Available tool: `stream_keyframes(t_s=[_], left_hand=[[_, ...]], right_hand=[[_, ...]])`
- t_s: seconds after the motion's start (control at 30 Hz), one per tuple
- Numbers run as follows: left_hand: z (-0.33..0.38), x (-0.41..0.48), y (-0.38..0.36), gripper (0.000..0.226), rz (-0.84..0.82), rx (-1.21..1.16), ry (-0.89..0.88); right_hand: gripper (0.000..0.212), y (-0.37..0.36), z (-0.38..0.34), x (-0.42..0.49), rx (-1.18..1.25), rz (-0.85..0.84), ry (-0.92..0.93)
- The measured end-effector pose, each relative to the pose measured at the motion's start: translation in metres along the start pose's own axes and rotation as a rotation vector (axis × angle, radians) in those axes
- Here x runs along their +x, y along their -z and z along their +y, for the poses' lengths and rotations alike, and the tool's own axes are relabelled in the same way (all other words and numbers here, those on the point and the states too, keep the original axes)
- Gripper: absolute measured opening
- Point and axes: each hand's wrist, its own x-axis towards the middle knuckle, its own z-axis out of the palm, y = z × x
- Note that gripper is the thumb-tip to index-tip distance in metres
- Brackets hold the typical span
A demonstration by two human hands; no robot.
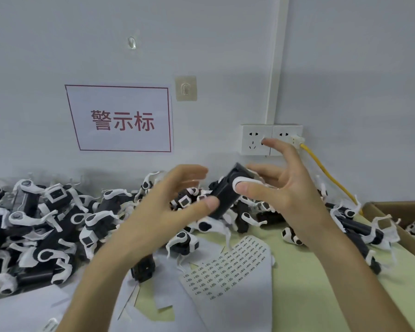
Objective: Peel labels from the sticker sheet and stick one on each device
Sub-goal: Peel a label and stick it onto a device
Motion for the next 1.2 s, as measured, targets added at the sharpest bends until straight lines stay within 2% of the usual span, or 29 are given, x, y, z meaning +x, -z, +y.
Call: stream_keyframes(t_s=[0.07, 0.13, 0.2, 0.27, 0.37, 0.43, 0.5, 0.57, 0.6, 0.73, 0.97, 1.2], left_hand=[[0.005, 0.000, -0.014, 0.056, -0.102, -0.051, 0.006], [0.006, 0.002, -0.025, 0.050, -0.114, -0.149, 0.039], [0.005, 0.002, -0.030, 0.043, -0.102, -0.226, 0.072], [0.001, 0.001, -0.035, 0.037, -0.048, -0.284, 0.099], [-0.003, 0.003, -0.041, 0.043, 0.058, -0.451, 0.166], [-0.006, 0.006, -0.042, 0.052, 0.096, -0.577, 0.194], [-0.006, 0.008, -0.042, 0.054, 0.114, -0.663, 0.196], [-0.007, 0.008, -0.042, 0.053, 0.099, -0.626, 0.154], [-0.008, 0.008, -0.042, 0.052, 0.088, -0.586, 0.127], [-0.003, 0.005, -0.044, 0.049, 0.084, -0.506, 0.052], [0.004, 0.003, -0.050, 0.052, 0.112, -0.466, -0.028], [0.007, 0.003, -0.051, 0.057, 0.146, -0.401, -0.069]], right_hand=[[0.092, -0.002, -0.002, -0.002, 0.069, -0.063, -0.023], [0.087, -0.005, -0.006, -0.003, 0.100, -0.075, -0.027], [0.076, -0.007, -0.009, -0.004, 0.072, 0.002, 0.011], [0.059, -0.007, -0.012, -0.003, 0.050, 0.147, 0.101], [0.026, 0.001, -0.020, -0.002, 0.204, 0.266, 0.193], [0.015, 0.007, -0.025, -0.004, 0.257, 0.170, 0.190], [0.009, 0.009, -0.030, -0.006, 0.238, -0.039, 0.140], [0.008, 0.004, -0.030, -0.008, 0.162, -0.191, 0.062], [0.008, 0.000, -0.028, -0.008, 0.113, -0.198, 0.033], [0.007, -0.017, -0.020, -0.008, 0.031, -0.063, 0.004], [0.002, -0.029, -0.016, -0.010, -0.027, 0.037, 0.058], [0.008, -0.032, -0.014, -0.013, -0.073, 0.088, 0.091]])
